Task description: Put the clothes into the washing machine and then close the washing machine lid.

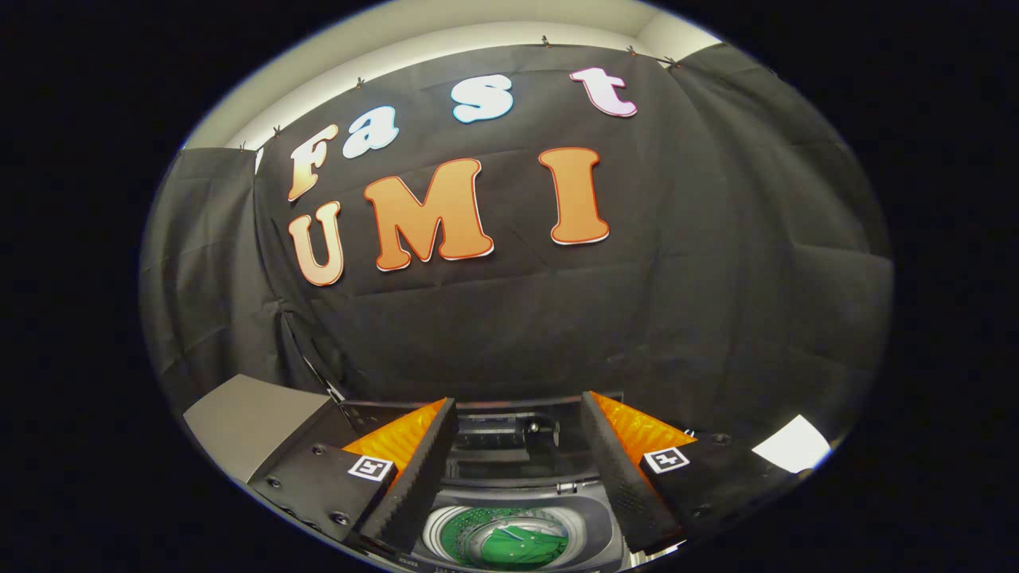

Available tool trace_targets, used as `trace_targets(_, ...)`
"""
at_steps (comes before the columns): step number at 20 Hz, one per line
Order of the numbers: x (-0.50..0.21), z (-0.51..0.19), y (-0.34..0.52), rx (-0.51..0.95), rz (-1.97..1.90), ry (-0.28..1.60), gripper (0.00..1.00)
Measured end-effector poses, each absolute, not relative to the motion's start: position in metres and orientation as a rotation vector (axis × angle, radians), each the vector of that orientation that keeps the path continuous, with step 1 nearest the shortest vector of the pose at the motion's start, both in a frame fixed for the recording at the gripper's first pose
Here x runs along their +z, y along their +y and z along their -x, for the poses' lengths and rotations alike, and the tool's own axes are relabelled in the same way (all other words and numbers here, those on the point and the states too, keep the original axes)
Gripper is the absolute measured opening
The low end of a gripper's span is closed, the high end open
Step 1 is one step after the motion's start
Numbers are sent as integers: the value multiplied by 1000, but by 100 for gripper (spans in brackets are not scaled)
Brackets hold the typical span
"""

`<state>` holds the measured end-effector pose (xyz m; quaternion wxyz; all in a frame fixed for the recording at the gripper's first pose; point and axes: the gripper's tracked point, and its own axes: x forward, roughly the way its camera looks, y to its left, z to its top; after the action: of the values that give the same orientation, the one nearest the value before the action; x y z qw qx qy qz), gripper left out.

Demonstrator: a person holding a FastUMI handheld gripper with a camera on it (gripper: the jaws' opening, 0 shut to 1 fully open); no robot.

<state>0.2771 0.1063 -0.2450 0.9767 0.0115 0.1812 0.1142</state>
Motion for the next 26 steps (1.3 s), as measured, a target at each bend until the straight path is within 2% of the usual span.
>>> trace_targets(6, -252, -347, 141, 257, 2, 408, 99)
trace_targets(15, -336, -415, 175, 243, 55, 570, 99)
trace_targets(21, -383, -423, 161, 176, 54, 666, 99)
trace_targets(26, -371, -410, 161, 185, 57, 591, 99)
